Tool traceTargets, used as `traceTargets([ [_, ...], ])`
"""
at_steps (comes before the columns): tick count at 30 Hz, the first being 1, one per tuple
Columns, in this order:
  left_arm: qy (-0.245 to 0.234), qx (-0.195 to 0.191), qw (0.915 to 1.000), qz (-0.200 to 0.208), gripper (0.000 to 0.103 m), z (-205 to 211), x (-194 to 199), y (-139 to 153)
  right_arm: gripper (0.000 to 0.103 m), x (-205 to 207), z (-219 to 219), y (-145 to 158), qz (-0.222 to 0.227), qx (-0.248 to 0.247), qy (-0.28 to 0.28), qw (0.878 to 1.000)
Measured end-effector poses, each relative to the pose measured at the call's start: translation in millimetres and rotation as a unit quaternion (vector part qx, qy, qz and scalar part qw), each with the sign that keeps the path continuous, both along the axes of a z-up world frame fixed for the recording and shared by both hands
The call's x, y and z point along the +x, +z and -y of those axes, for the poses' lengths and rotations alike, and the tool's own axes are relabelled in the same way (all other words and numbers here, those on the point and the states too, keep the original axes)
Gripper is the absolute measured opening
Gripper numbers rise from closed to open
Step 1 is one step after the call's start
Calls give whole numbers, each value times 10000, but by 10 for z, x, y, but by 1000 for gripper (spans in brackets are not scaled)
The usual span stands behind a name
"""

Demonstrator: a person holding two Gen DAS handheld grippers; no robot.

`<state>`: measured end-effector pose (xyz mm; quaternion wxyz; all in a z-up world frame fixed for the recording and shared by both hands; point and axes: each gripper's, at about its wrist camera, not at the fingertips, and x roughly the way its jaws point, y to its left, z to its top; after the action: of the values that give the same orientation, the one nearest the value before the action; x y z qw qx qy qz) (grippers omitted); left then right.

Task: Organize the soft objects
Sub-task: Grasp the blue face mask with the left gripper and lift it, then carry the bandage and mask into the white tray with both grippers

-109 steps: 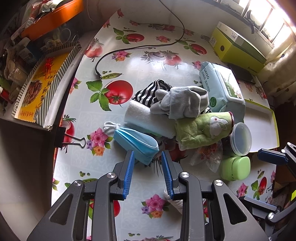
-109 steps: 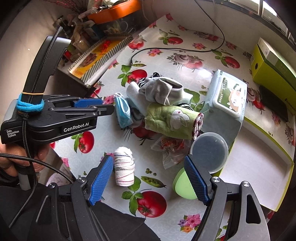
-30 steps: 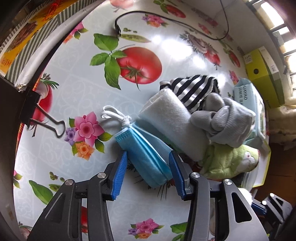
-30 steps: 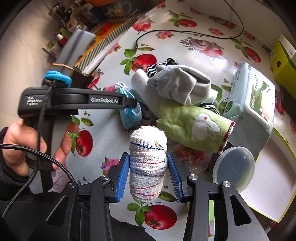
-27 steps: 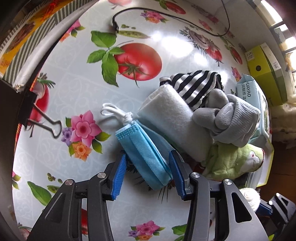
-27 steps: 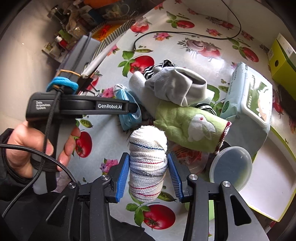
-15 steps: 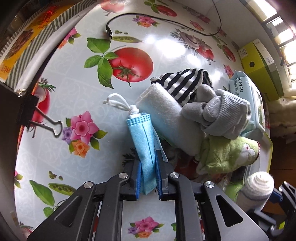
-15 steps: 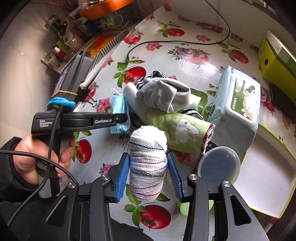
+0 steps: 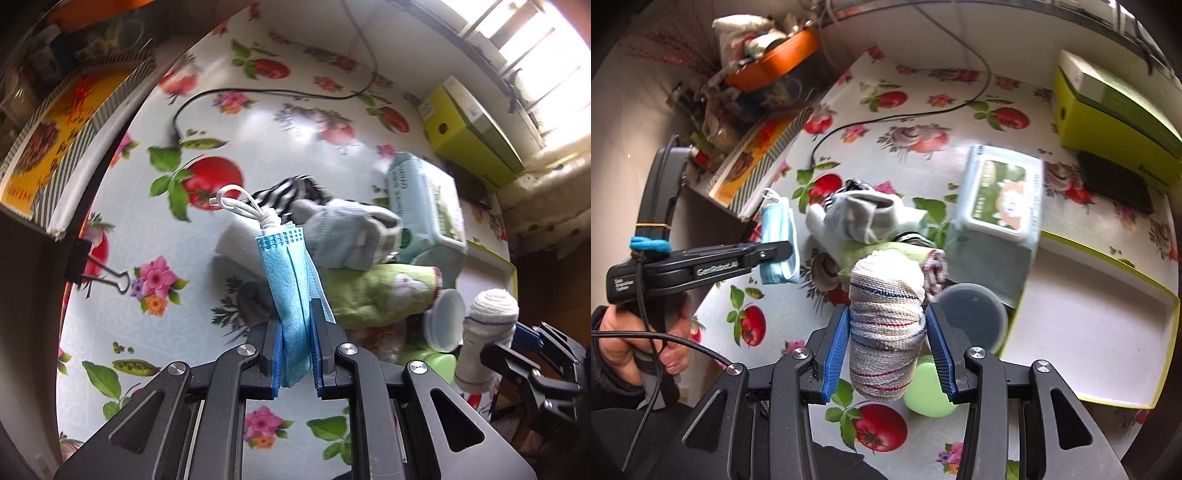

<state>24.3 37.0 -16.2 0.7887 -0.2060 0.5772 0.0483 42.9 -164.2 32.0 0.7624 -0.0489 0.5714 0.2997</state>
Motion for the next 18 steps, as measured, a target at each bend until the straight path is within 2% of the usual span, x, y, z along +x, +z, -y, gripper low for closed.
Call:
traceTargets([
  [10,-884,-32,9955,343,13,728,289,362,41,70,734,144,212,124,-807,9964],
  [18,-1745,-147,9838,383,13,1456,604,405,41,173,1213,60,151,152,-1311,9911],
])
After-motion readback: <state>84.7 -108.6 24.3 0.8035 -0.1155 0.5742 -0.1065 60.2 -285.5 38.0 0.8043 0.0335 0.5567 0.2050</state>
